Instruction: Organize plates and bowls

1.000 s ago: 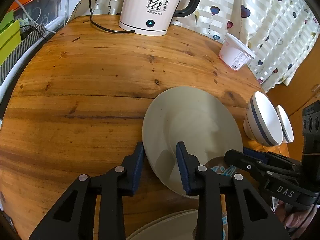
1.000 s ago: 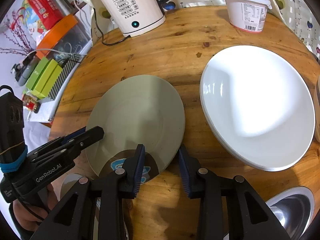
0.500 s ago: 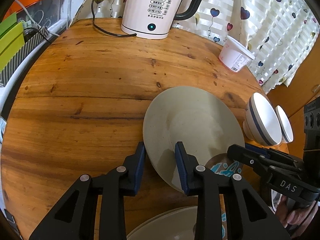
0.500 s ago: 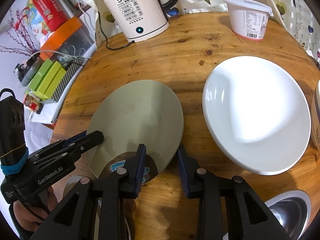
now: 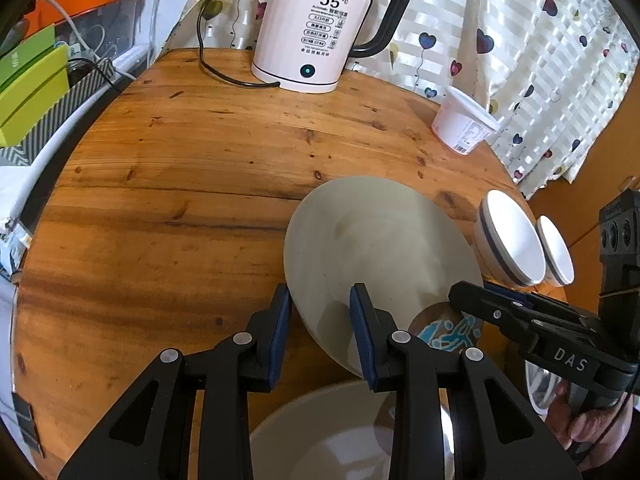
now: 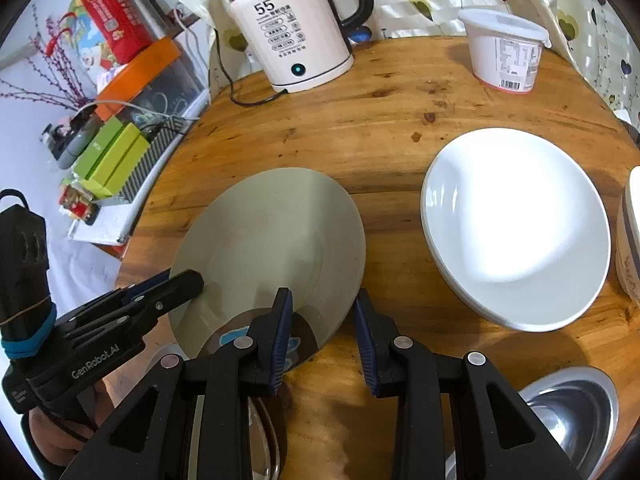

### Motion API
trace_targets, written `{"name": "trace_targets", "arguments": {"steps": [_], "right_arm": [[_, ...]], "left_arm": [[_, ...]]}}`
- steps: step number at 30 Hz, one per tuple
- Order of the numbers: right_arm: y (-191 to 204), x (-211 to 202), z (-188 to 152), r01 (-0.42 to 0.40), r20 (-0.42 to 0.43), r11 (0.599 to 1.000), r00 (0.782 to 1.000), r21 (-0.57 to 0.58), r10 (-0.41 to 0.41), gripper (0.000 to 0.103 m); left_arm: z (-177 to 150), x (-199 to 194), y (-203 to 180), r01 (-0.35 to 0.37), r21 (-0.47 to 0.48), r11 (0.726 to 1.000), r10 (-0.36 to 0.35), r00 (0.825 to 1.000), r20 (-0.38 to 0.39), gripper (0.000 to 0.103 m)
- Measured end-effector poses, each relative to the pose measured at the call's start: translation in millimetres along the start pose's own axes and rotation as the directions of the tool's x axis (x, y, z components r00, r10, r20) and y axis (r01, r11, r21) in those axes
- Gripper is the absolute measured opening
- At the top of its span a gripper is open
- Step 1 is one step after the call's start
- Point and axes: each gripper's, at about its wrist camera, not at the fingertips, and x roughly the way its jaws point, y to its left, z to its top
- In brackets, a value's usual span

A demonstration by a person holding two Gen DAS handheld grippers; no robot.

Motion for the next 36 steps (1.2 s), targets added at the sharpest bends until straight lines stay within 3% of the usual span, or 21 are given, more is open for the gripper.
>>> {"name": "trace_targets", "arguments": {"steps": [18,36], "right_arm": [[17.8,-26.4,-28.8,-0.045,0.005,0.997,0.999,-0.060,0.045,0.030],[37.2,-30.9,-68.8,-0.067,-0.042,0.989,0.997,-0.135,0.062,0.030]], "left_arm": [[-42.3,-46.0,-8.0,-0.041,-0.032,0.999,0.043,0.997,0.064,0.031],[-97.2,-71.7,-3.9,-0.081,-0.097,0.992,0.088,0.993,0.076,0.031]]}}
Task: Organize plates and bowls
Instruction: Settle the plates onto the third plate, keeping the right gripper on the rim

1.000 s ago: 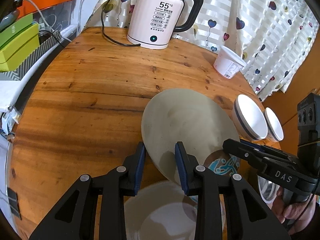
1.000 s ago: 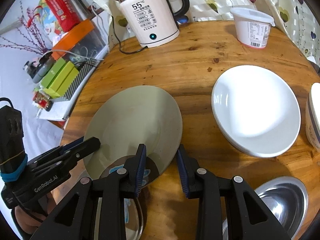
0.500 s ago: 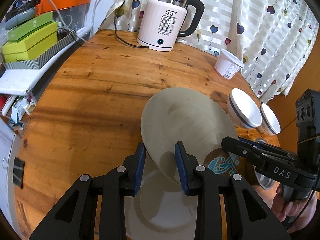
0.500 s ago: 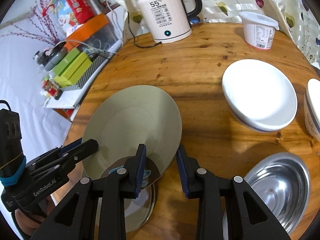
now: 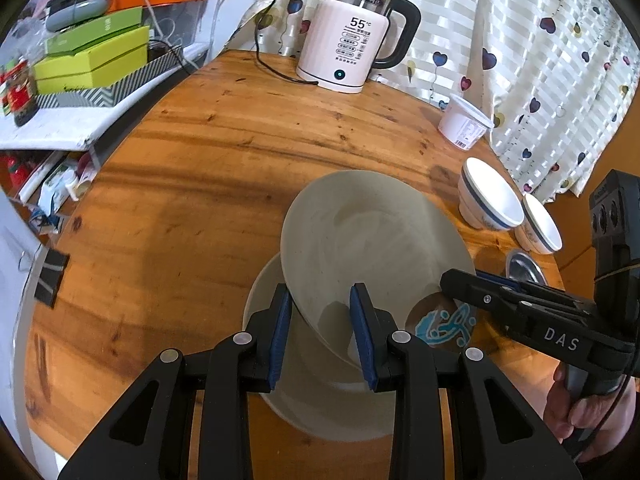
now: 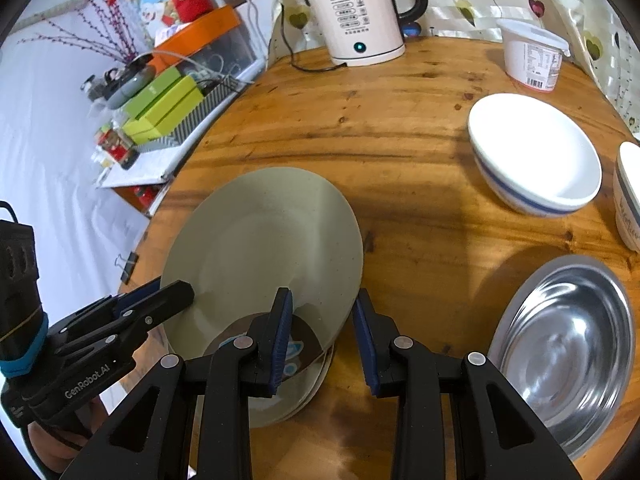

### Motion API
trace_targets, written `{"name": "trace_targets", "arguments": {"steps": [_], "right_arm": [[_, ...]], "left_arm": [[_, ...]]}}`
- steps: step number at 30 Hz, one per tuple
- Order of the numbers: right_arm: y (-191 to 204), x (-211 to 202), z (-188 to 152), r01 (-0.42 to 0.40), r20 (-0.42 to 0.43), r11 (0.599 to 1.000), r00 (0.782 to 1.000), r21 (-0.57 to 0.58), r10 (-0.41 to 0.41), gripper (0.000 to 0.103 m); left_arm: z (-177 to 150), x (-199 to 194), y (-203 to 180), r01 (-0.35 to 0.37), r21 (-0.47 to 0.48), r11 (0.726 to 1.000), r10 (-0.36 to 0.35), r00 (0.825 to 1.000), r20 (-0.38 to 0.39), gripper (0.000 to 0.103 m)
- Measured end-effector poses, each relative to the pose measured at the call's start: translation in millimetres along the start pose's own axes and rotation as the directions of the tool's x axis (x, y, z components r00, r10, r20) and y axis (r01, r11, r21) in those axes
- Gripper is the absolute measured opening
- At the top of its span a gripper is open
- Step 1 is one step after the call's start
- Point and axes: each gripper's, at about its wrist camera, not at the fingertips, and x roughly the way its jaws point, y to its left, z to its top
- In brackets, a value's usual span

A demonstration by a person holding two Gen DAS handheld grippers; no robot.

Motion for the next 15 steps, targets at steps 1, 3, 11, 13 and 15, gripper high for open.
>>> {"name": "trace_targets", "arguments": {"steps": [1,3,11,13,15], "right_arm": [[0.9,0.3,-1.5,-0.001,-0.003,1.000,1.000,-0.003,0.001,0.030],[3.6,0.8,-4.5,-0.005,-0.009,1.000,1.000,-0.012,0.005,0.030],[16.3,1.1,-14.9,-0.002,-0.019,0.998,1.000,-0.060,0.001,0.030],[17.6,2.3,-17.1,0.000,-0.023,0.998,1.000,-0.070,-0.001,0.030],[17.9,3.6,-18.8,-0.001,-0.029,0.997,1.000,-0.074,-0.001,0.030]], "left_arm": [[-2.3,-1.2,0.8,-0.002,-0.005,1.000,0.002,1.000,0.000,0.031],[-6.3,-3.7,2.6,-0.007,-0.011,1.000,0.007,1.000,0.002,0.031],[-23.7,-11.1,8.3,-0.023,-0.031,0.999,0.023,1.000,0.003,0.031],[-26.7,-11.7,8.4,-0.027,-0.032,0.999,0.027,1.000,0.000,0.031],[-29.4,-12.2,8.3,-0.033,-0.032,0.999,0.033,0.999,-0.002,0.031]]}}
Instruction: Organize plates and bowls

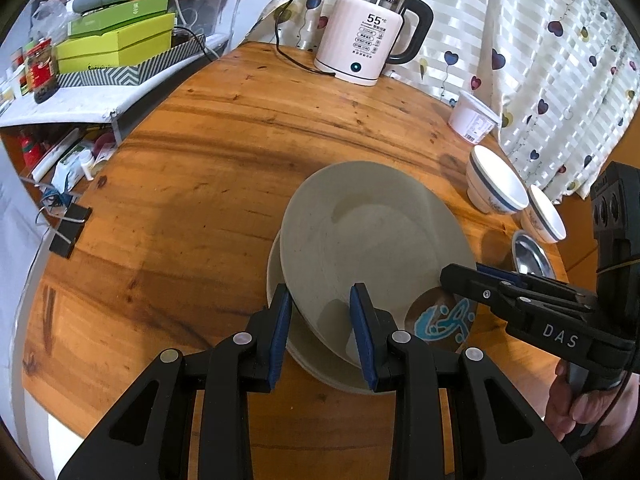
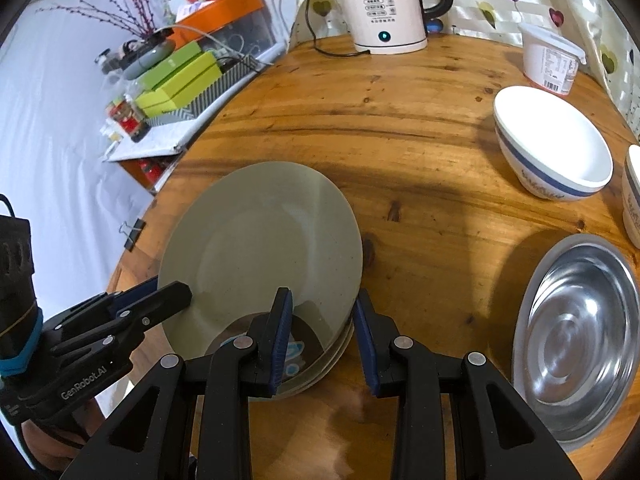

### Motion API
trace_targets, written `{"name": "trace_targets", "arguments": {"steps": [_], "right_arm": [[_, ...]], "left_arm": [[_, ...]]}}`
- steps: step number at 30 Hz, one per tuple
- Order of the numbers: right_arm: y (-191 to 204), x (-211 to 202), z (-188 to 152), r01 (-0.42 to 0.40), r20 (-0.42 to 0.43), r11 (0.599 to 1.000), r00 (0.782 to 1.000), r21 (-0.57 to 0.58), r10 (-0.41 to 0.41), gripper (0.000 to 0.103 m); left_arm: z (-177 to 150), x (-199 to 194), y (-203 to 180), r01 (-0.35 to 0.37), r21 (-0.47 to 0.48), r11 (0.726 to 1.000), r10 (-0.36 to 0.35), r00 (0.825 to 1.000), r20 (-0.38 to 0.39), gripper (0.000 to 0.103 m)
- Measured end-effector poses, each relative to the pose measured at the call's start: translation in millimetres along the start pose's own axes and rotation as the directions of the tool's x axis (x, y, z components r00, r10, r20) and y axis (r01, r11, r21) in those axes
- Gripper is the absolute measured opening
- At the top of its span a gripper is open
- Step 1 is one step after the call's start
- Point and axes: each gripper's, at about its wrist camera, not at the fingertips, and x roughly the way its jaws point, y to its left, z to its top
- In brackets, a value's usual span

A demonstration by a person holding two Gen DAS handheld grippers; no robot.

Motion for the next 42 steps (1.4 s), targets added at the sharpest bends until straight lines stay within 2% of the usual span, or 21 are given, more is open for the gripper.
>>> {"name": "trace_targets", "arguments": {"steps": [21,42], "right_arm": [[11.7,1.8,-5.1,0.037,0.008,0.995,0.999,-0.089,-0.037,0.034],[17.3,2.3,-7.3,0.063,0.020,0.991,0.998,-0.121,-0.061,0.037]], "left_arm": [[-9.1,-2.0,0.5,-0.020,-0.023,1.000,0.020,1.000,0.000,0.031],[-14.0,-2.6,2.9,-0.038,-0.030,0.999,0.038,0.999,0.005,0.032]]}}
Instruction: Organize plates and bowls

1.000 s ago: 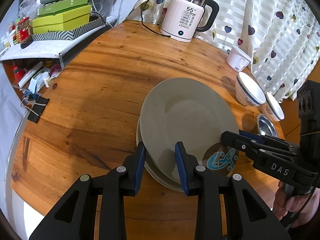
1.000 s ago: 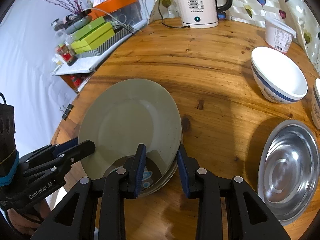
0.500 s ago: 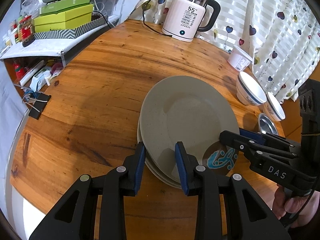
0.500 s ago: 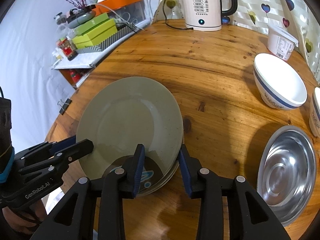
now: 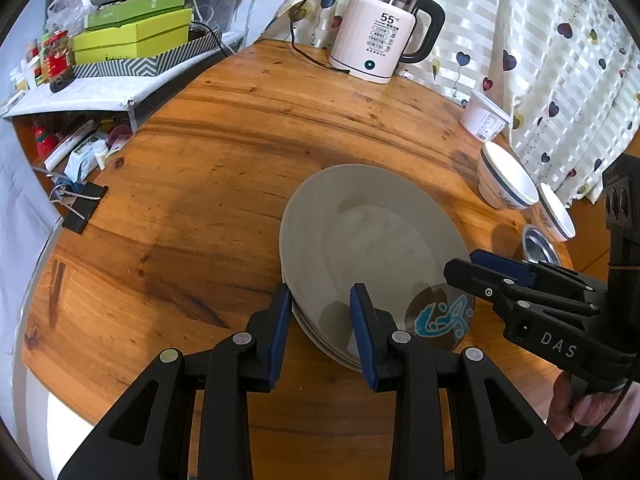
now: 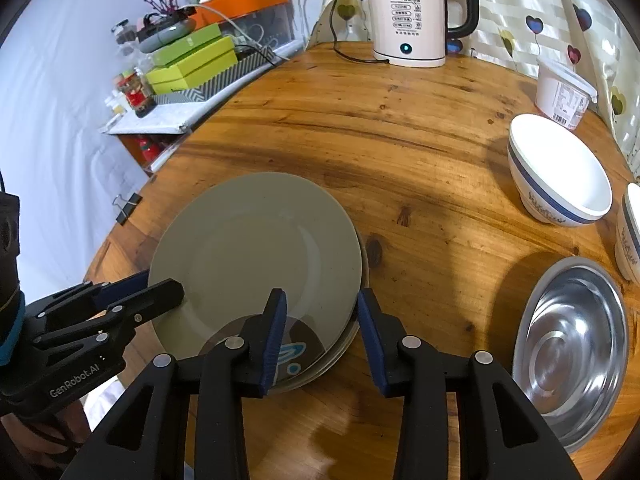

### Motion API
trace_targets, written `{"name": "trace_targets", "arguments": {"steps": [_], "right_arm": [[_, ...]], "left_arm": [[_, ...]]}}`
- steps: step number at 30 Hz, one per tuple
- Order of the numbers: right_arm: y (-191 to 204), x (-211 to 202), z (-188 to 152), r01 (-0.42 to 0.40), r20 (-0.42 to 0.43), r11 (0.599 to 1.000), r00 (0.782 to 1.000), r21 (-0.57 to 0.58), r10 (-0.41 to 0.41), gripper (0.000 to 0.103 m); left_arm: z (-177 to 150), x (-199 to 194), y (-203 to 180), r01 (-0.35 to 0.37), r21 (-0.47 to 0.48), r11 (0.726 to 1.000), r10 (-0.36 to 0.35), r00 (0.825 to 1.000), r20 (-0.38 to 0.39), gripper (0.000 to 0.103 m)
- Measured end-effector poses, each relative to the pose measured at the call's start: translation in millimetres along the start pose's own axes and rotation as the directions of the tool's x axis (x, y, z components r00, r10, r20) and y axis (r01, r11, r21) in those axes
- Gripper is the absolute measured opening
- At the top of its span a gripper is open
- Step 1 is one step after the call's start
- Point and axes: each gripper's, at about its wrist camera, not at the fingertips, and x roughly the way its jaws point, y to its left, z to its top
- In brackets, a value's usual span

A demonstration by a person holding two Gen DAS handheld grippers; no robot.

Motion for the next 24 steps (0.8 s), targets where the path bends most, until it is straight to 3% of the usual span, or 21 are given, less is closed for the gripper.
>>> {"name": "trace_targets", "arguments": {"steps": [7,21,24], "right_arm": [[-5.9,-1.6,-1.3,-0.007,0.012,1.000,1.000,0.021,0.007,0.036],[-10.3,-4.6,-2.8,-0.025,0.022,0.999,0.999,0.029,0.025,0.030],[-10.9,-5.8,-3.4,-0.019,0.028,0.999,0.999,0.028,0.018,0.025]], "left_arm": [[4.7,-5.9,4.7,-0.015,-0.013,1.000,0.015,0.999,0.043,0.032],[4.7,-2.7,-1.1,-0.006,-0.003,1.000,0.006,0.999,0.032,0.032],[5.4,-1.3,2.5,-0.010,-0.015,1.000,0.010,1.000,0.029,0.032]]}}
